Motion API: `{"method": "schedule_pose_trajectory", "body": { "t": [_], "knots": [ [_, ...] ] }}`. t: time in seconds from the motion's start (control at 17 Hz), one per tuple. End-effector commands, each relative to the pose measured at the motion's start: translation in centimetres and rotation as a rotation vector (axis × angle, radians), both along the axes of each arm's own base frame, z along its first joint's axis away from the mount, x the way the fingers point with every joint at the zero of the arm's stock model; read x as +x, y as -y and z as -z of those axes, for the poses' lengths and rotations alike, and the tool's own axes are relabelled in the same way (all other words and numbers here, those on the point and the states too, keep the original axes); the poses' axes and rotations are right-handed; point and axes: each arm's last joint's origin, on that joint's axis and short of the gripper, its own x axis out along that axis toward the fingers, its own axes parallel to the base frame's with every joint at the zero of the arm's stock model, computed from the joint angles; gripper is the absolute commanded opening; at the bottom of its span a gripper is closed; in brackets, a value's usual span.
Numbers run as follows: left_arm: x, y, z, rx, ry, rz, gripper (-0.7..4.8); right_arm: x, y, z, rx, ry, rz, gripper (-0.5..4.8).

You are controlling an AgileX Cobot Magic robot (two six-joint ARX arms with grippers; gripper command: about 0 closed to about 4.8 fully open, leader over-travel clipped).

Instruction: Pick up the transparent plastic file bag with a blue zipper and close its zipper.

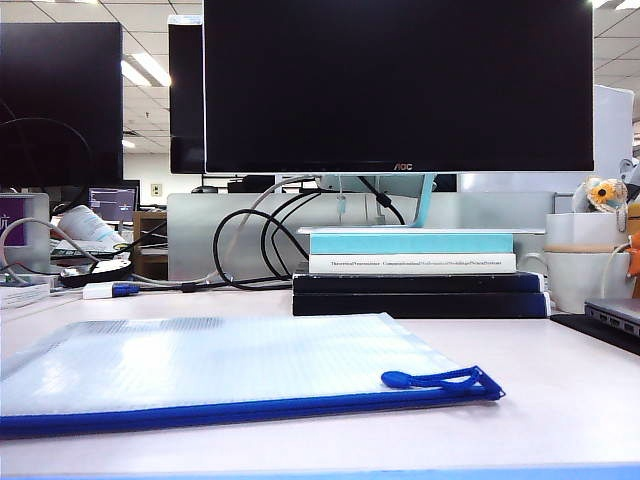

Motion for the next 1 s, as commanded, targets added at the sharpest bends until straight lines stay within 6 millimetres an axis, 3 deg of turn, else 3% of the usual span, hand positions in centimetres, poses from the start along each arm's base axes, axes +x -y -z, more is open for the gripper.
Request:
{"method": "schedule_pose_trajectory", "body": {
  "t": [0.06,0.24,0.53,1.0],
  "knots": [
    [0.0,-0.1,0.7,0.057,-0.059,-0.039,-0.06,0.0,0.3,0.5,-0.007,-0.049,0.087,0.0],
    [0.0,-0.1,0.7,-0.009,-0.076,-0.025,-0.05,0.0,0.5,1.5,-0.002,-0.154,0.163,0.0],
    [0.0,-0.1,0.7,-0.015,-0.077,-0.051,-0.05,0.0,0.5,1.5,-0.003,-0.162,0.162,0.0],
    [0.0,-0.1,0.7,-0.014,-0.078,-0.051,-0.05,-0.1,-1.1,1.5,-0.013,-0.161,0.023,0.0]
  ]
}}
